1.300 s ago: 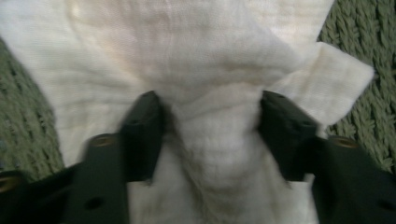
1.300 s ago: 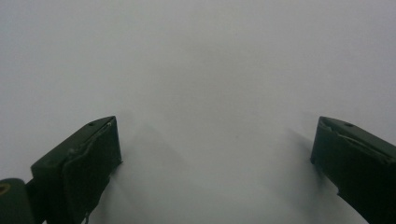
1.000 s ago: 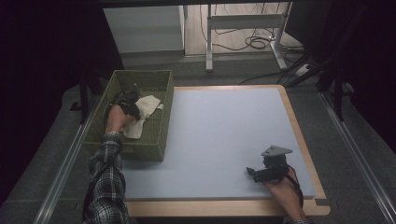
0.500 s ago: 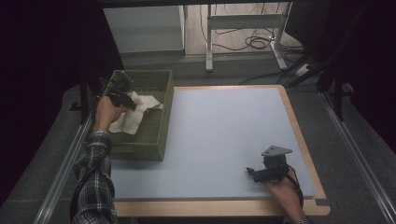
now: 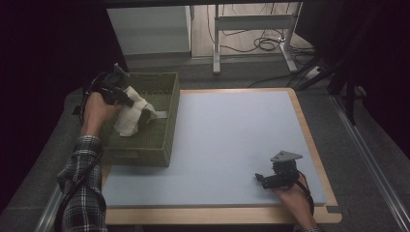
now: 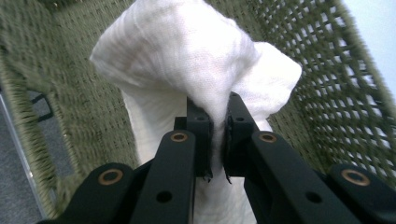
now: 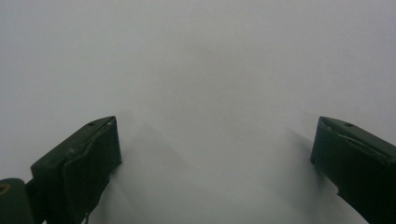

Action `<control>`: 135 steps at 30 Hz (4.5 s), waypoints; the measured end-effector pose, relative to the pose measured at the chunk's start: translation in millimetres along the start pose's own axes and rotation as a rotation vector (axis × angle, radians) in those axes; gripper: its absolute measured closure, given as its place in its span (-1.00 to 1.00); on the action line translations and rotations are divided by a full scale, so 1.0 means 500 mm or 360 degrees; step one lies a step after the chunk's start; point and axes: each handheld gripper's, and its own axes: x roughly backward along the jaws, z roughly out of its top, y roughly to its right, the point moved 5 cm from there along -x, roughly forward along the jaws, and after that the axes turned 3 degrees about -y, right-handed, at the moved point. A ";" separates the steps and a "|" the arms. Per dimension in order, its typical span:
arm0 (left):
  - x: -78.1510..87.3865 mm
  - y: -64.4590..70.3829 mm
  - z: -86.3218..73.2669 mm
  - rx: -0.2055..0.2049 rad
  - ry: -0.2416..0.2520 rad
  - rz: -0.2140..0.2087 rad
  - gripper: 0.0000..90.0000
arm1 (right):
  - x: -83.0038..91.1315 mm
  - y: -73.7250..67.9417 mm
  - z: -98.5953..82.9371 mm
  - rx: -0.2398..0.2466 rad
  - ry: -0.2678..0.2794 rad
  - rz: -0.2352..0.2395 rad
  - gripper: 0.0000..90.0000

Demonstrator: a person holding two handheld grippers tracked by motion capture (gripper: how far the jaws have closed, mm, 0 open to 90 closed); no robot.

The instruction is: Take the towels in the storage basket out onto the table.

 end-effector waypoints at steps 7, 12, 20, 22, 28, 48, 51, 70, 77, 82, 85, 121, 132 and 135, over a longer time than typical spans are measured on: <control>0.042 0.013 -0.002 -0.0027 0.0009 -0.0011 0.86 | 0.000 0.000 0.000 -0.0001 -0.0002 -0.0002 -0.97; 0.074 0.029 0.002 -0.0052 0.0047 -0.0022 0.86 | 0.000 0.000 0.000 -0.0004 -0.0003 -0.0001 -0.97; 0.140 0.063 0.020 -0.0132 0.0101 -0.0011 0.86 | 0.000 0.000 0.000 -0.0002 -0.0004 0.0000 -0.97; 0.148 0.066 0.022 -0.0137 0.0109 -0.0007 0.86 | 0.000 0.000 0.000 0.0001 -0.0004 0.0000 -0.97; 0.191 0.088 0.035 -0.0175 0.0151 0.0010 0.85 | 0.000 0.000 0.000 0.0001 -0.0004 0.0000 -0.97; 0.291 0.206 0.091 -0.0364 0.0276 -0.0001 0.84 | 0.000 0.000 0.000 0.0002 -0.0004 0.0000 -0.97; 0.296 0.217 0.096 -0.0380 0.0282 -0.0009 0.84 | 0.000 0.000 0.000 0.0002 -0.0004 0.0000 -0.97; 0.238 0.354 0.149 -0.0589 0.0257 -0.0170 0.83 | 0.000 0.000 0.000 0.0003 -0.0005 0.0001 -0.97; 0.179 0.406 0.158 -0.0687 0.0205 -0.0264 0.83 | 0.000 0.000 0.000 0.0000 -0.0005 0.0003 -0.97; 0.138 0.438 0.160 -0.0725 0.0177 -0.0335 0.83 | 0.000 0.000 0.000 0.0000 -0.0003 0.0003 -0.97; 0.111 0.457 0.160 -0.0753 0.0157 -0.0372 0.82 | 0.000 0.000 0.000 0.0000 -0.0004 0.0004 -0.97; -0.293 0.566 0.055 -0.0904 0.0013 -0.0459 0.42 | 0.000 0.000 0.000 0.0003 0.0001 0.0004 -0.96; -0.259 0.545 0.014 -0.0814 0.0156 -0.0425 -0.30 | 0.003 0.003 0.002 0.0001 -0.0001 0.0012 -0.85; -0.250 0.536 -0.001 -0.0788 0.0172 -0.0425 -0.29 | 0.009 0.010 0.007 -0.0007 -0.0001 0.0022 -0.74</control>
